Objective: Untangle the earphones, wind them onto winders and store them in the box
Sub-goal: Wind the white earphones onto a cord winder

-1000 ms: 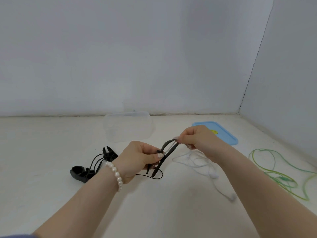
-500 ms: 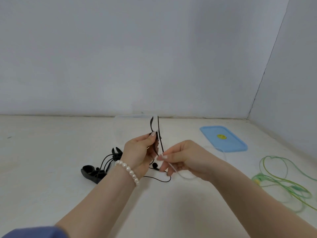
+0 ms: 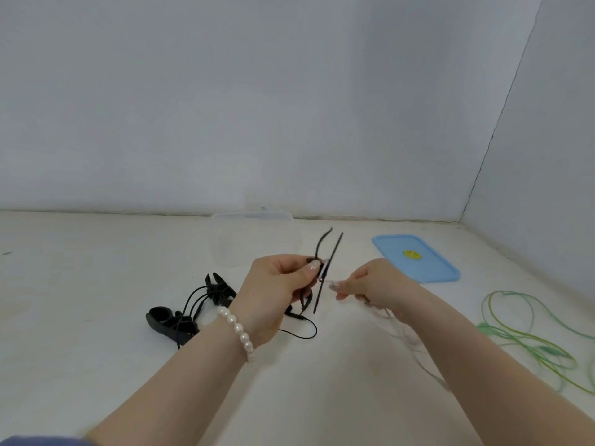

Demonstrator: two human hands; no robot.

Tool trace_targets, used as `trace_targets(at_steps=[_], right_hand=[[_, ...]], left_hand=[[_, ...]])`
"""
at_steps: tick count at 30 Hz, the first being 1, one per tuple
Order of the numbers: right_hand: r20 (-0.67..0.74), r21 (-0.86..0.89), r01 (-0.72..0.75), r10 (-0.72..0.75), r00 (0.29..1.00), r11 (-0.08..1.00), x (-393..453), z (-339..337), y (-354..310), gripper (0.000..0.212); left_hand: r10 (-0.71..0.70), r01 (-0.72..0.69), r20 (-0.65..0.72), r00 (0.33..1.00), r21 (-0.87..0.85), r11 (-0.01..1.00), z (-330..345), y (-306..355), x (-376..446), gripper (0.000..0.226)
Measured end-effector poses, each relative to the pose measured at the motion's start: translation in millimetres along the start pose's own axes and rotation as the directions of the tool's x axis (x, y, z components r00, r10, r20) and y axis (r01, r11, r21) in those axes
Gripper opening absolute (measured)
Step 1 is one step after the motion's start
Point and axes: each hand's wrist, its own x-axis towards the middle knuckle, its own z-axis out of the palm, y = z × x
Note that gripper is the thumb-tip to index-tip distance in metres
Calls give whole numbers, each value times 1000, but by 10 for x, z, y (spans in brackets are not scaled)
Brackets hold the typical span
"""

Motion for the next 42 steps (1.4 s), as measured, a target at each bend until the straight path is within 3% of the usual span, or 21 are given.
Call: trace_targets(at_steps=[3, 6, 13, 18, 22, 25, 29, 35, 38, 42], right_hand=[[-173, 32, 35, -29, 985, 999, 8, -105, -14, 24], [-231, 65, 61, -44, 972, 996, 23, -185, -9, 27], [-184, 76, 96, -81, 980, 992, -3, -257, -67, 7], [-147, 88, 133, -119, 982, 987, -103, -269, -167, 6], [-53, 49, 234, -231, 971, 971, -252, -132, -315, 10], [65, 35, 258, -259, 964, 966, -318, 13, -376, 16], [258, 38, 200, -203, 945, 979, -287, 206, -340, 18], [452, -16, 51, -39, 891, 999, -194, 170, -209, 29], [435, -55, 10, 15, 900, 998, -136, 148, -131, 35], [225, -65, -1, 16, 974, 998, -68, 35, -77, 35]], left_hand=[[-37, 30, 52, 998, 139, 990, 59, -72, -27, 12], [-50, 35, 58, 997, 234, 972, 84, -124, -17, 14], [-69, 64, 10, 998, 273, 960, 52, -195, 28, 4], [-26, 38, -37, 999, 338, 940, 26, -224, 67, 9], [52, -10, -162, 985, 250, 968, 5, -200, 117, 11], [-6, 11, -259, 966, 19, 1000, -32, -160, 150, 11], [-100, 50, -245, 964, -201, 978, -61, -137, 142, 22], [-115, 68, -148, 982, -289, 955, 12, -82, 80, 15], [-106, 89, -62, 992, -235, 968, 33, -41, 37, 17], [-73, 72, -15, 997, -54, 996, 8, -41, 12, 15]])
